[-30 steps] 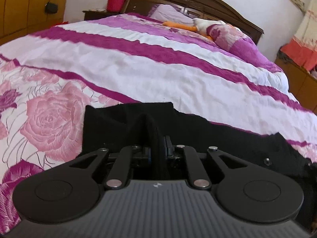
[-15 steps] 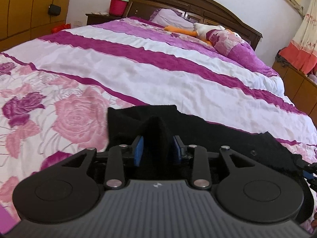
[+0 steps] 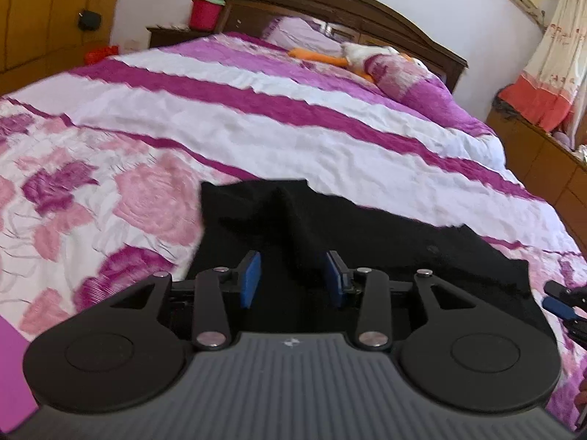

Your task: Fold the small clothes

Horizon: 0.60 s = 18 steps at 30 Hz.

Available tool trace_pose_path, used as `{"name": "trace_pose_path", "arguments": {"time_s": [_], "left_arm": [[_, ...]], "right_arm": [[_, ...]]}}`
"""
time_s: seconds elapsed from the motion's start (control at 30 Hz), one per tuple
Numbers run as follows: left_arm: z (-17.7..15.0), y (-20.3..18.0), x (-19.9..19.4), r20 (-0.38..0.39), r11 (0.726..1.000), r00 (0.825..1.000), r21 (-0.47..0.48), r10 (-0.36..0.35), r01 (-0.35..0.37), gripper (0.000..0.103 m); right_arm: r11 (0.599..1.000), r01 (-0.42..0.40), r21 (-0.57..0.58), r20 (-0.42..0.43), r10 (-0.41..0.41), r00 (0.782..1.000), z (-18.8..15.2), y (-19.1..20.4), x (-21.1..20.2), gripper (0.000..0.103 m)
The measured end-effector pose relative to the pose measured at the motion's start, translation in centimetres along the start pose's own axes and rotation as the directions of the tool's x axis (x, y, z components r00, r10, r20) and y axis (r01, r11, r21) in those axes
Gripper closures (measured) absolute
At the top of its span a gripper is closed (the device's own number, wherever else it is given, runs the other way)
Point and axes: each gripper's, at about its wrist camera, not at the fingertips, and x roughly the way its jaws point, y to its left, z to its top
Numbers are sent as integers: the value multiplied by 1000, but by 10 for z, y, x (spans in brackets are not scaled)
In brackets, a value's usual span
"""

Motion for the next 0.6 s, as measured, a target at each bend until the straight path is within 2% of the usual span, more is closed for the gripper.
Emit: {"name": "trace_pose_path", "arguments": {"time_s": [0.2,0.33,0.4,0.47,0.5,0.53,0.57,0.6], "left_arm": [[-3,-1,19,-16,998,999,-34,-50,50,59],[8,8,36,-27,991,996,-110,-85,81,59],[12,12,46,-38,986,995,-142,-89,83,59],[17,17,56,-60,981,993,-168,-104,93,74],[18,19,60,-67,976,990,-188,-123,109,88],[20,22,62,-73,972,988,-203,-134,117,91],[21,24,63,-73,969,988,-214,-140,121,93],[23,24,65,-66,968,987,-217,-146,128,93]], "right_arm": [[1000,-9,-13,-4,9,1000,0,7,11,71],[1000,17,-6,-21,-17,1000,0,5,30,71],[1000,3,4,-48,-3,999,-1,3,39,71],[1000,-31,-6,-63,30,998,-2,4,44,73],[999,-42,-23,-66,41,997,-3,6,46,74],[998,-50,-44,-64,48,997,-2,8,47,85],[997,-60,-57,-59,56,997,-1,10,48,91],[996,-73,-57,-59,69,996,1,11,48,91]]}}
